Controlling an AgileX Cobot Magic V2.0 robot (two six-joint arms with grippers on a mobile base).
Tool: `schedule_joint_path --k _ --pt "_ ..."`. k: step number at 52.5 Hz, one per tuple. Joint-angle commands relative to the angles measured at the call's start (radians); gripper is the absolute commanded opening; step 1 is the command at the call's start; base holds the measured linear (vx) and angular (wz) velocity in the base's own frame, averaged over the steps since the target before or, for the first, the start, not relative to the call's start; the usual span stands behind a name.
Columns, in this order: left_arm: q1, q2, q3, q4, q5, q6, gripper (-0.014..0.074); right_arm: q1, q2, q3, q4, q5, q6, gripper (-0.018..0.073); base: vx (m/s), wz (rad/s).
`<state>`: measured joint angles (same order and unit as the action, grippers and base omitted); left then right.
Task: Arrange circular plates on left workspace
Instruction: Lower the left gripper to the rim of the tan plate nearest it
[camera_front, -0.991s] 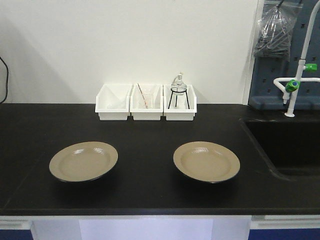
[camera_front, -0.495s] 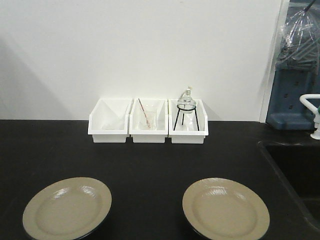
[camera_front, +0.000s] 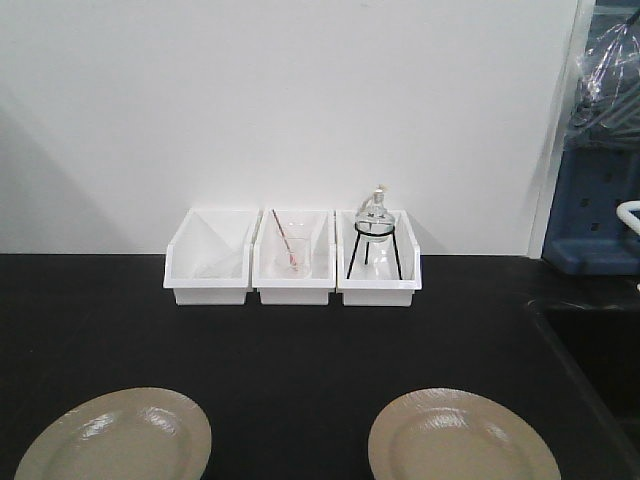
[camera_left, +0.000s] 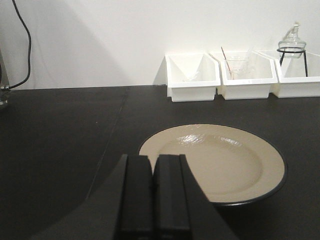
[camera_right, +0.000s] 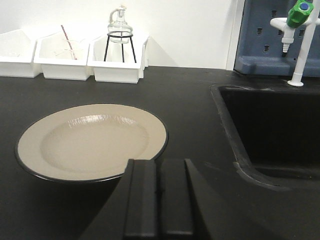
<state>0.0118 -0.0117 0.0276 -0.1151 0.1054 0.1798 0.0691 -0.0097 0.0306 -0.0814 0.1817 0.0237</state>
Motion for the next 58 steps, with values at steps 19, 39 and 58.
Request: schedule_joint_path --k 19,39,58 --pt "-0.007 -0.006 0.019 -0.001 -0.082 -0.011 0.0002 0.000 -0.013 0.021 -0.013 -0.080 -0.002 -0.0003 0.01 0.00" --pt "-0.007 -0.006 -0.024 -0.003 -0.284 -0.072 0.0002 0.000 -0.012 0.000 0.030 -0.338 0.002 -0.0003 0.00 0.00" --pt "-0.007 0.423 -0.460 -0.002 -0.041 -0.150 0.0002 0.000 0.431 -0.440 0.054 -0.256 -0.051 -0.0003 0.00 0.00"
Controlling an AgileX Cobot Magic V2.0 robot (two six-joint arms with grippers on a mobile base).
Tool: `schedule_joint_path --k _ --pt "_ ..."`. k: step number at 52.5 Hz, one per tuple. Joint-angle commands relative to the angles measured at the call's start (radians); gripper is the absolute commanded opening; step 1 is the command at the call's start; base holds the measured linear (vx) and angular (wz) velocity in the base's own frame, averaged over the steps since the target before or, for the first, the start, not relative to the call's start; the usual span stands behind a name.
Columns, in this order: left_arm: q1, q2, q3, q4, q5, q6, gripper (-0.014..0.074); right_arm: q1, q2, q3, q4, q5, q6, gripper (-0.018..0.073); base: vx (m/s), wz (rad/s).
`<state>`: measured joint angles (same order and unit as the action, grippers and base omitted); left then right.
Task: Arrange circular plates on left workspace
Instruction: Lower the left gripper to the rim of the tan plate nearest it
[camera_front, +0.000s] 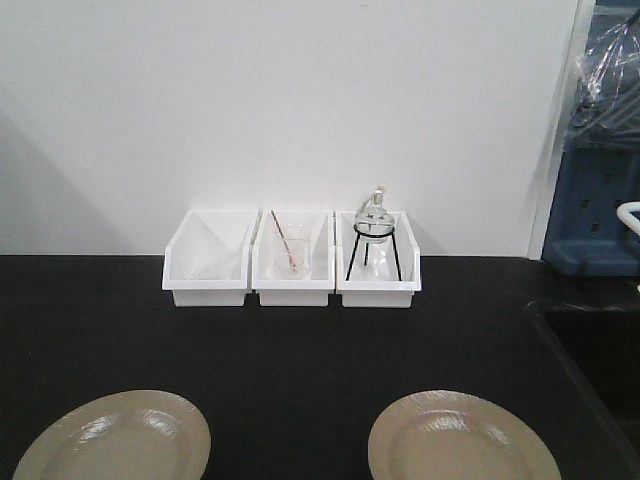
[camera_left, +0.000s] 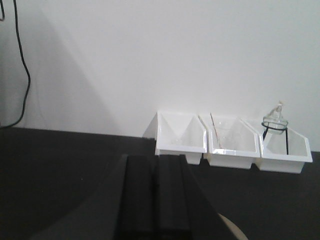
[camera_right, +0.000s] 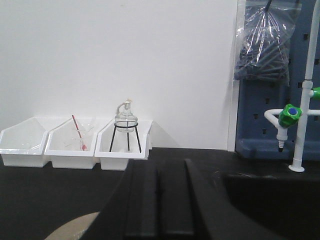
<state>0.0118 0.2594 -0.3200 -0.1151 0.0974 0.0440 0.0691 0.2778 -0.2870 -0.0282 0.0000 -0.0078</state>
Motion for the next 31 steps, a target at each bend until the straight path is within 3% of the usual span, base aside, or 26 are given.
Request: schedule_joint_path --k 1,16,31 --pt "-0.007 0.195 -0.137 -0.002 -0.025 -0.015 0.0002 0.000 0.181 -0.147 0.001 -0.074 -0.020 -0.0003 0.00 0.00" --pt "-0.007 0.598 -0.306 -0.002 0.009 -0.014 0.0002 0.000 0.552 -0.304 0.001 -0.090 -0.020 -0.0003 0.00 0.00" --pt "-0.007 0.744 -0.307 -0.002 0.031 -0.014 0.0029 0.000 0.724 -0.305 0.003 -0.122 -0.019 -0.0003 0.00 0.00"
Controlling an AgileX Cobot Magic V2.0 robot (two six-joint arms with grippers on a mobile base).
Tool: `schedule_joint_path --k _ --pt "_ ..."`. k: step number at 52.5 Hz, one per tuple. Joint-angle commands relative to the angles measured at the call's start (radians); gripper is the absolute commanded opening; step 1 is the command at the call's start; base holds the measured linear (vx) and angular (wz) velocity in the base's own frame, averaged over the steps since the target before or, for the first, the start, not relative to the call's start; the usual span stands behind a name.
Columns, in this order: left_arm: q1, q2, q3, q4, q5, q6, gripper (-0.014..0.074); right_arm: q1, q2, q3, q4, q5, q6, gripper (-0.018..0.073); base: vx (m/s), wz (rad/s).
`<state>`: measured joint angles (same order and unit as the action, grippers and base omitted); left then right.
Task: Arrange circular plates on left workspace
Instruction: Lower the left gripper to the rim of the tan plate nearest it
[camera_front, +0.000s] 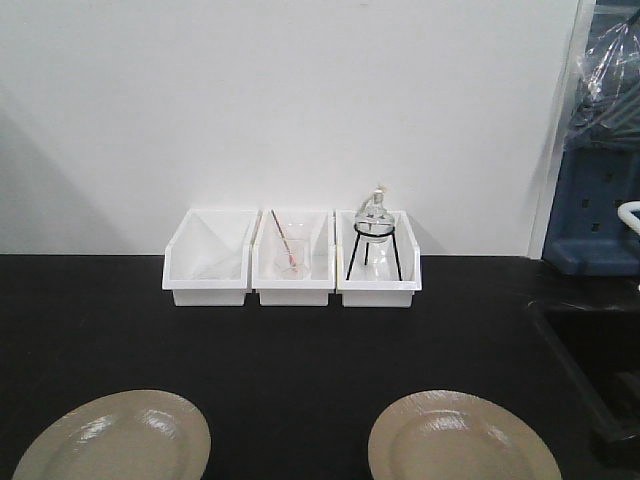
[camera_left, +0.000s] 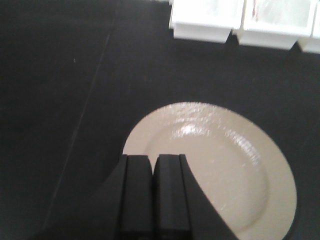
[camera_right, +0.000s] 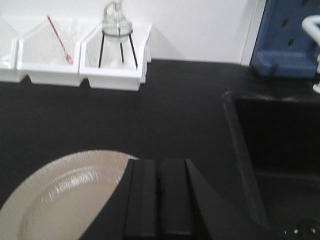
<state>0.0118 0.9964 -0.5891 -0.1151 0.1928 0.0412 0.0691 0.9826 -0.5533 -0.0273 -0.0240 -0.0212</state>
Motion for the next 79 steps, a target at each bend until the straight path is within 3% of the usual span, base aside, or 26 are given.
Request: schedule_joint_path --k 1,10,17,29,35,40,48,60,65,69,71,72,77,79 --pt "-0.007 0.012 -0.038 -0.002 -0.065 -0.011 0.0034 0.000 0.027 -0.039 0.002 -0.101 -0.006 -0.0003 0.00 0.00" --pt "-0.007 0.012 -0.038 -0.006 -0.058 -0.013 0.0051 0.000 0.061 -0.039 0.002 -0.101 -0.006 -0.0003 0.00 0.00" --pt "-0.007 0.014 -0.038 -0.077 0.015 -0.018 0.0095 0.000 0.066 -0.039 0.002 -0.101 -0.006 -0.0003 0.00 0.00" --pt "-0.007 0.071 -0.076 -0.081 0.129 0.017 0.0335 0.000 0.066 -0.039 0.004 -0.101 -0.006 -0.0003 0.00 0.00" --pt "-0.007 0.136 -0.147 -0.109 0.239 0.017 0.0401 0.000 0.066 -0.039 0.004 -0.100 -0.006 -0.0003 0.00 0.00" --pt "-0.007 0.201 -0.251 -0.114 0.351 0.035 0.0394 0.000 0.066 -0.039 0.004 -0.100 -0.006 -0.0003 0.00 0.00" --pt "0.024 0.306 -0.419 -0.104 0.497 0.148 0.0337 0.000 0.066 -0.039 0.004 -0.100 -0.006 -0.0003 0.00 0.00" --pt "0.220 0.506 -0.632 -0.124 0.631 0.147 0.0234 0.000 0.066 -0.039 0.004 -0.100 -0.006 -0.0003 0.00 0.00" --pt "0.307 0.582 -0.651 -0.216 0.642 0.176 0.0195 0.000 0.066 -0.039 0.004 -0.100 -0.006 -0.0003 0.00 0.00" --pt "0.354 0.648 -0.651 -0.344 0.661 0.267 0.0165 0.000 0.066 -0.039 0.004 -0.100 -0.006 -0.0003 0.00 0.00" --pt "0.379 0.690 -0.651 -0.431 0.692 0.392 0.0148 0.000 0.066 -0.039 0.004 -0.100 -0.006 -0.0003 0.00 0.00" --pt "0.385 0.702 -0.651 -0.480 0.697 0.408 0.0142 0.000 0.066 -0.039 0.004 -0.100 -0.006 -0.0003 0.00 0.00" --pt "0.413 0.776 -0.651 -0.718 0.806 0.690 0.0105 0.000 0.066 -0.039 0.004 -0.100 -0.006 -0.0003 0.00 0.00" --pt "0.418 0.801 -0.651 -0.804 0.840 0.766 0.0097 0.000 0.066 -0.039 0.004 -0.100 -0.006 -0.0003 0.00 0.00"
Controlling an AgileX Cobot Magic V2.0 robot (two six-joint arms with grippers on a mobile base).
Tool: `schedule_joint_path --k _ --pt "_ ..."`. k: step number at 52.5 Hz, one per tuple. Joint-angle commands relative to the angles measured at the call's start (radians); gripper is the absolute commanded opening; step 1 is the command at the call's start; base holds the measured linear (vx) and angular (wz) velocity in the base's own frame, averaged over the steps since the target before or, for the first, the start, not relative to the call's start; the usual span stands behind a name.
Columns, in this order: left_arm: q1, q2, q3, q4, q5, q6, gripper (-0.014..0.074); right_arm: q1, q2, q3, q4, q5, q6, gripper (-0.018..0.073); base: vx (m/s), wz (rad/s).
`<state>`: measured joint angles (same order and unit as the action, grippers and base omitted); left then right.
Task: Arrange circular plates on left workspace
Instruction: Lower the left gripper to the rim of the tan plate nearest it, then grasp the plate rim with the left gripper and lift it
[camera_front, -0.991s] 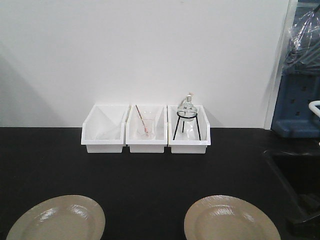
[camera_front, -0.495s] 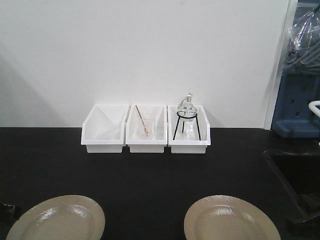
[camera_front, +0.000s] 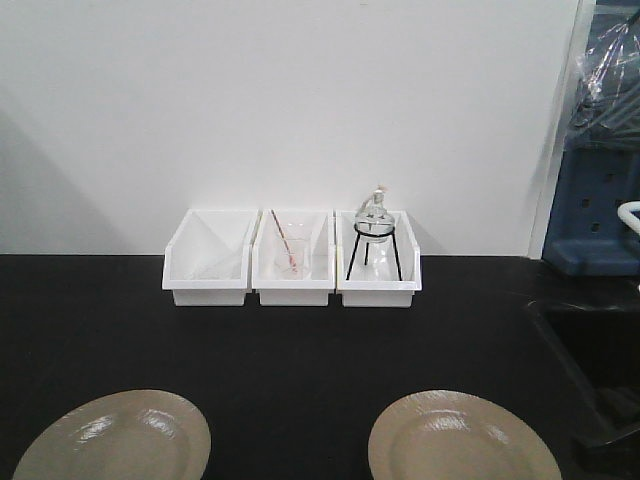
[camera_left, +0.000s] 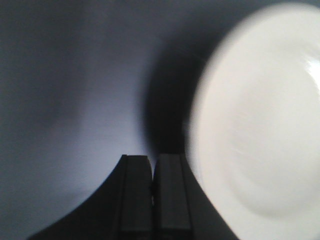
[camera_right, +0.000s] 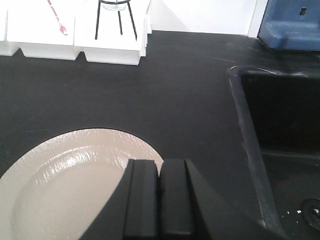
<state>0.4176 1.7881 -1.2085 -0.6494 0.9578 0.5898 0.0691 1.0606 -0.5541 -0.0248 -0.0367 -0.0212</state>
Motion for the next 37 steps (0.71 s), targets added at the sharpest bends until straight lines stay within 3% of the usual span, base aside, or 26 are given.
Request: schedule_joint_path --k 1,4,8,19,30,37 --pt "0.015 0.024 -0.031 -0.301 0.088 0.245 0.0095 0.000 -0.012 -0.038 0.002 -0.087 -0.006 -0.0003 0.00 0.00" --pt "0.018 0.053 -0.031 -0.413 0.122 0.351 0.0093 0.000 -0.012 -0.038 0.002 -0.087 -0.006 -0.0003 0.00 0.00" --pt "0.026 0.069 -0.031 -0.459 0.096 0.408 0.0093 0.000 -0.012 -0.038 0.002 -0.087 -0.006 -0.0003 0.00 0.00" --pt "0.038 0.067 -0.031 -0.432 0.002 0.515 0.0111 0.000 -0.012 -0.038 0.002 -0.087 -0.006 -0.0003 0.00 0.00" --pt "0.033 0.068 -0.031 -0.435 0.010 0.515 0.0148 0.000 -0.012 -0.038 0.001 -0.087 -0.006 -0.0003 0.00 0.00" --pt "0.033 0.070 -0.031 -0.435 0.037 0.515 0.0230 0.000 -0.012 -0.038 0.001 -0.087 -0.006 -0.0003 0.00 0.00"
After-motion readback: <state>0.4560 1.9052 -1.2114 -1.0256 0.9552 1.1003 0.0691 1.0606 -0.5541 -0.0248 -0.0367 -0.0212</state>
